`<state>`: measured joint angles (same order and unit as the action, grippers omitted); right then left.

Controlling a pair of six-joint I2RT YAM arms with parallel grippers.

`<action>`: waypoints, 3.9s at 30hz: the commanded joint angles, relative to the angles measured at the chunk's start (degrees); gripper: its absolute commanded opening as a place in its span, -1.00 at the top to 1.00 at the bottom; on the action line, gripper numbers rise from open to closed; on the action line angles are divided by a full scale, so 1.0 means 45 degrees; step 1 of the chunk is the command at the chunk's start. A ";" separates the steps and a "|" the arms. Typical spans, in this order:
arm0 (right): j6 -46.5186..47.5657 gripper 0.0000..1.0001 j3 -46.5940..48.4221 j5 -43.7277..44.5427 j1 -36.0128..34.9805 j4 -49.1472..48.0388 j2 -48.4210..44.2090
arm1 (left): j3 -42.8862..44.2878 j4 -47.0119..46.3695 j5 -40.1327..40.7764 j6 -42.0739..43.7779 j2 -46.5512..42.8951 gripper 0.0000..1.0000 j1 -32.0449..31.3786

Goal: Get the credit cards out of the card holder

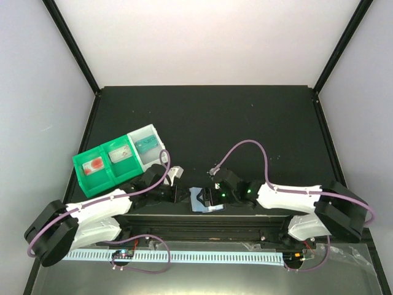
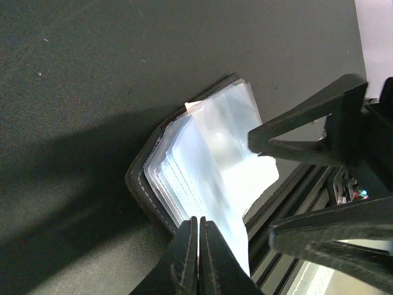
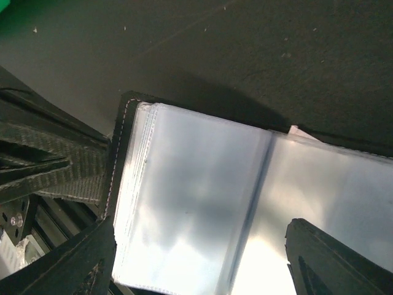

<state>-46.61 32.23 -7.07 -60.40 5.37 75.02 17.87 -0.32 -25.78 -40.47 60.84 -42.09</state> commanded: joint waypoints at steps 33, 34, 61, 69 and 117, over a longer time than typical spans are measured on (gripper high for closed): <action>-0.0355 -0.18 -0.0693 0.0920 -0.0149 -0.1478 0.1426 | 0.0620 0.1151 0.0063 0.0463 -0.0238 0.97 -0.0042; -0.0439 -0.17 -0.0826 0.0953 -0.0151 -0.1577 0.1357 | 0.0619 0.1143 0.0060 0.0441 -0.0219 0.97 -0.0042; -0.0751 -0.06 -0.0634 0.0775 -0.0234 -0.0523 -0.2143 | 0.0893 0.1632 0.0484 0.0488 -0.0221 0.97 -0.0031; -0.0736 -0.31 0.0532 0.0402 -0.0792 -0.0640 0.0467 | 0.1020 0.1807 0.0645 0.0379 -0.0495 0.97 -0.0025; -0.0400 -0.18 0.0808 0.1868 -0.1299 0.0457 0.1044 | 0.0985 0.1893 0.0532 0.0621 -0.0364 0.97 -0.0023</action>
<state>-48.75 35.53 -1.39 -65.93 5.87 81.28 20.69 7.70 -23.68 -38.50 59.22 -42.09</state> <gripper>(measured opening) 0.619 0.038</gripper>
